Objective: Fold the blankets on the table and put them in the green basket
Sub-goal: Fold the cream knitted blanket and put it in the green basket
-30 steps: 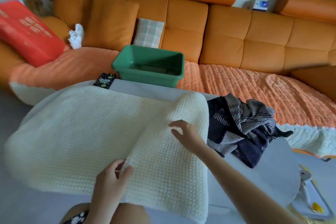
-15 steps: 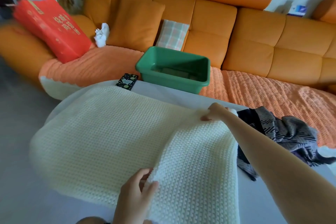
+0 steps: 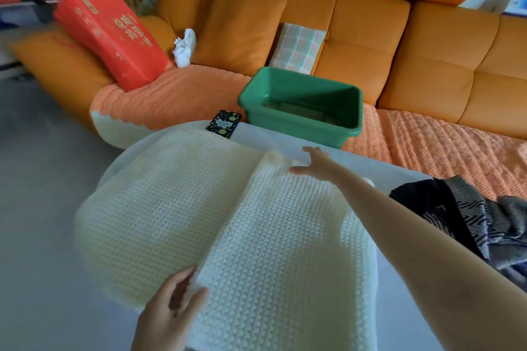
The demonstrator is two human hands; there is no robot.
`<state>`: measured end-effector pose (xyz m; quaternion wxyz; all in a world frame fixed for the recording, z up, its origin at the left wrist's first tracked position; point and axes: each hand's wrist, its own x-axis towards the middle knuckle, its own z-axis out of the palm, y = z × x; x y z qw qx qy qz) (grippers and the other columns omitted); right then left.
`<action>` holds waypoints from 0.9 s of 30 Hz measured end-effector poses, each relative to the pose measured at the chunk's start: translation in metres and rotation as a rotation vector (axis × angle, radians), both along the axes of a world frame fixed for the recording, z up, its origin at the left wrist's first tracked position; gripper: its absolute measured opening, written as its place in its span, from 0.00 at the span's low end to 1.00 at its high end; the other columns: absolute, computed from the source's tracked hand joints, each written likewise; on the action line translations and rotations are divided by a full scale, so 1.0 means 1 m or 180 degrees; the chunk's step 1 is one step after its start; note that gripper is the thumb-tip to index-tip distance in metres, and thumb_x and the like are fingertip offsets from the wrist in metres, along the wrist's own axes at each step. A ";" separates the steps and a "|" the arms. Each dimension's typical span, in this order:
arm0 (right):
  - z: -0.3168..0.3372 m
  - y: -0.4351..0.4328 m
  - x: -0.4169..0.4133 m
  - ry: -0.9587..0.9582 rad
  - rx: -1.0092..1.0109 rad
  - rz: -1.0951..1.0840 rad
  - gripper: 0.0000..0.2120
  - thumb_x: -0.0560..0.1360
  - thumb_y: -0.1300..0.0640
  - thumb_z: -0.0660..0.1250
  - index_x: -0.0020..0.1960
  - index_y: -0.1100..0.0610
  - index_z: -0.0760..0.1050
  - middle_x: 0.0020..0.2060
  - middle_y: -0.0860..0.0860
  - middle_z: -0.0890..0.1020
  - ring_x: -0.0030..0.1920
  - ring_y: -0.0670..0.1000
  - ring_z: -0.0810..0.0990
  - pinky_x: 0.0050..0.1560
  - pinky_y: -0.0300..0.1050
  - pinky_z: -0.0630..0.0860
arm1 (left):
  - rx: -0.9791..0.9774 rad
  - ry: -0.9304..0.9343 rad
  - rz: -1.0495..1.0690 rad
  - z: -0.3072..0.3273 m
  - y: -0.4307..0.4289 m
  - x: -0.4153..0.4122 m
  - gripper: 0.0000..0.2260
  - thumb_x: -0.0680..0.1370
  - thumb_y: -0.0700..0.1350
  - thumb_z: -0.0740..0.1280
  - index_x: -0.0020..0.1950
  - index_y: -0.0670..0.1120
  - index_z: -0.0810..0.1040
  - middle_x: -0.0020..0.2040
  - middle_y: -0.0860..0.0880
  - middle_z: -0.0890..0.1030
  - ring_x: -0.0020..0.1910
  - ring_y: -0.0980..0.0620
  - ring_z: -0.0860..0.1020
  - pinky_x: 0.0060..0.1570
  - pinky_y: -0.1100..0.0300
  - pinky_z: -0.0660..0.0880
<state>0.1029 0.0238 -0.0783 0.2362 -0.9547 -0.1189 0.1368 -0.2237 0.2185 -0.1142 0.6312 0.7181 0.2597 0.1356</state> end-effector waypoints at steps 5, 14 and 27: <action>-0.021 0.004 0.010 0.0301 -0.0129 -0.0023 0.37 0.72 0.43 0.68 0.74 0.56 0.57 0.71 0.55 0.66 0.69 0.59 0.66 0.70 0.58 0.60 | 0.0175 0.0047 -0.0103 -0.004 0.001 -0.003 0.20 0.48 0.60 0.70 0.38 0.71 0.77 0.34 0.60 0.83 0.32 0.64 0.79 0.34 0.78 0.71; -0.007 0.021 0.026 -0.0172 0.0501 0.0058 0.23 0.70 0.52 0.73 0.61 0.59 0.72 0.55 0.54 0.76 0.58 0.58 0.74 0.61 0.56 0.70 | -0.0149 0.0067 -0.0164 0.007 0.010 -0.003 0.10 0.56 0.51 0.73 0.35 0.53 0.81 0.34 0.51 0.82 0.34 0.58 0.79 0.33 0.75 0.70; 0.026 0.100 0.013 -0.0630 0.1386 0.0120 0.10 0.74 0.59 0.69 0.53 0.58 0.73 0.43 0.55 0.80 0.40 0.55 0.79 0.42 0.50 0.77 | -0.0353 -0.0258 0.0719 0.025 0.062 0.001 0.13 0.71 0.33 0.70 0.35 0.52 0.82 0.30 0.47 0.82 0.26 0.62 0.76 0.30 0.76 0.70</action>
